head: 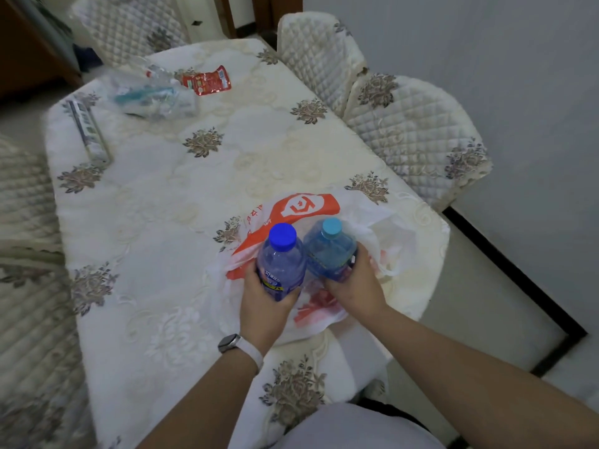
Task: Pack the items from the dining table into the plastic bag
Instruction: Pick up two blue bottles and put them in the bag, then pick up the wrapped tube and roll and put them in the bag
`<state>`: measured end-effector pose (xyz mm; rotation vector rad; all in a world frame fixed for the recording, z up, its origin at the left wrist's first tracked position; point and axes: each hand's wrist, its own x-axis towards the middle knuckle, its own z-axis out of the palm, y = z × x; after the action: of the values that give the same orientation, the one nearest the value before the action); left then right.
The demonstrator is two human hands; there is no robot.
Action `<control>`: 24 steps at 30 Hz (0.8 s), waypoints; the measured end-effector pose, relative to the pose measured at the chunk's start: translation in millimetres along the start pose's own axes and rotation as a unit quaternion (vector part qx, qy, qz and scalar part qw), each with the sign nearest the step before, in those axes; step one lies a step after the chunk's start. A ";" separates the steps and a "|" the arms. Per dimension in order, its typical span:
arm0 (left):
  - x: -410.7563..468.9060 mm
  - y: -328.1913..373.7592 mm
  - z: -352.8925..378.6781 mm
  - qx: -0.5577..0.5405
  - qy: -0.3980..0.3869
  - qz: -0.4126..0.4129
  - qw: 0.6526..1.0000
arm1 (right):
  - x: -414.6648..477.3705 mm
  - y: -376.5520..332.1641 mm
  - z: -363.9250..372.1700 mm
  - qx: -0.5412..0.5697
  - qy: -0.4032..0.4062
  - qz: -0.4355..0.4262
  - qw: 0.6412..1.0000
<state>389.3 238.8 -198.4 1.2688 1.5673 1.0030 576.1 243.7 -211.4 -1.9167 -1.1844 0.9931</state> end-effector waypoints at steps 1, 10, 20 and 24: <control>-2.3 -1.8 -3.7 0.000 0.000 0.001 1.000 | -3.4 -0.2 1.2 -0.007 0.002 -0.002 1.000; -20.3 6.0 -18.5 0.000 -0.006 -0.003 1.000 | -37.4 4.7 -5.6 -0.135 -0.005 -0.025 0.991; -90.8 21.4 -45.7 0.202 0.014 0.051 0.978 | -73.8 -9.7 -49.5 -0.276 -0.061 -0.235 0.930; -117.7 29.6 -64.3 0.328 0.012 0.109 0.938 | -91.6 -16.6 -48.0 -0.328 -0.079 -0.315 0.887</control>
<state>350.2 123.2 -135.4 1.9207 1.8911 0.6310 583.1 158.7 -150.6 -1.6981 -2.2695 0.4092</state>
